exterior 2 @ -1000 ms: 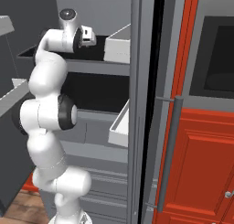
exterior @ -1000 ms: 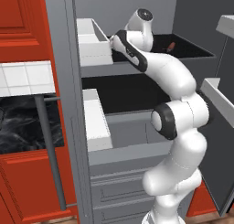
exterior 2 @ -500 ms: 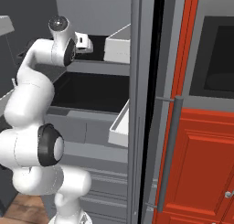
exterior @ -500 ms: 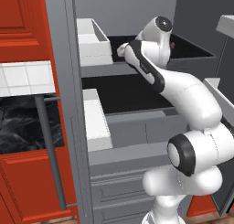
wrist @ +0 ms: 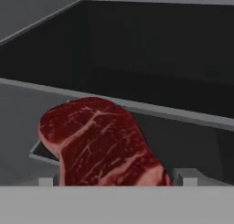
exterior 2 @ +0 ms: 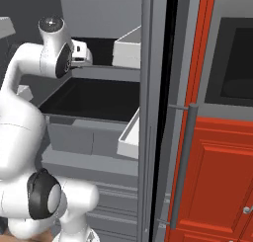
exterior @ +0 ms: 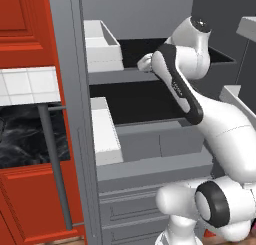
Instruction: Move the steak and sausage from the top shelf to the second highest shelf to make space. Then, place the pitcher from the counter on the cleared top shelf.
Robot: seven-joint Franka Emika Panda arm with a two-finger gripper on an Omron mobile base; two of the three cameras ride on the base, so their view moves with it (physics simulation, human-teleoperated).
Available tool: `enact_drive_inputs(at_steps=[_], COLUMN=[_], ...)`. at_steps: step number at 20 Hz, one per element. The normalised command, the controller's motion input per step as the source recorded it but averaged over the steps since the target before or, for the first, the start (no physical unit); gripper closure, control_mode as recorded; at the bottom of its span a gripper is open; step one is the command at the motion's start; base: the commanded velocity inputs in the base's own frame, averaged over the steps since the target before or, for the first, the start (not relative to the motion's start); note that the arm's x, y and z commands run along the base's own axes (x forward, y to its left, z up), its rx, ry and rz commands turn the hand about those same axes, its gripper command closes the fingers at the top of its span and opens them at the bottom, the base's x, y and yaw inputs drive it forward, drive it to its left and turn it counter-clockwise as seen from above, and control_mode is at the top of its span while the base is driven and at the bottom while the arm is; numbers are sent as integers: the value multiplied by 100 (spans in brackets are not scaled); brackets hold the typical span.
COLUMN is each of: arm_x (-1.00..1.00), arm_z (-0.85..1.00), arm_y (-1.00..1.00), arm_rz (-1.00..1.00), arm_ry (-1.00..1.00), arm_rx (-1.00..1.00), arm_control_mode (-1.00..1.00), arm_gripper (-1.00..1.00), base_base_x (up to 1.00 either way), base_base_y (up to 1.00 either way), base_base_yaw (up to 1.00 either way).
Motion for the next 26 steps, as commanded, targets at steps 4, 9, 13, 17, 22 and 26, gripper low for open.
enact_drive_inputs(at_steps=[4, 9, 13, 17, 22, 26], arm_x=[-100, -75, -8, 55, 92, 100], arm_z=[-78, -100, -91, -53, -45, -27], arm_y=[-7, 0, 0, 3, 14, 13], arm_rz=[1, 0, 0, 0, 0, 0], arm_ry=[15, 24, 10, -2, -1, 0], arm_rx=[-1, -8, -5, 0, 0, 0], arm_control_mode=[-100, -100, -100, -100, -100, -100], arm_gripper=[100, 100, 100, 100, 100, 100], base_base_x=[0, 0, 0, 0, 0, 0], base_base_y=[0, 0, 0, 0, 0, 0], base_base_yaw=[0, 0, 0, 0, 0, 0])
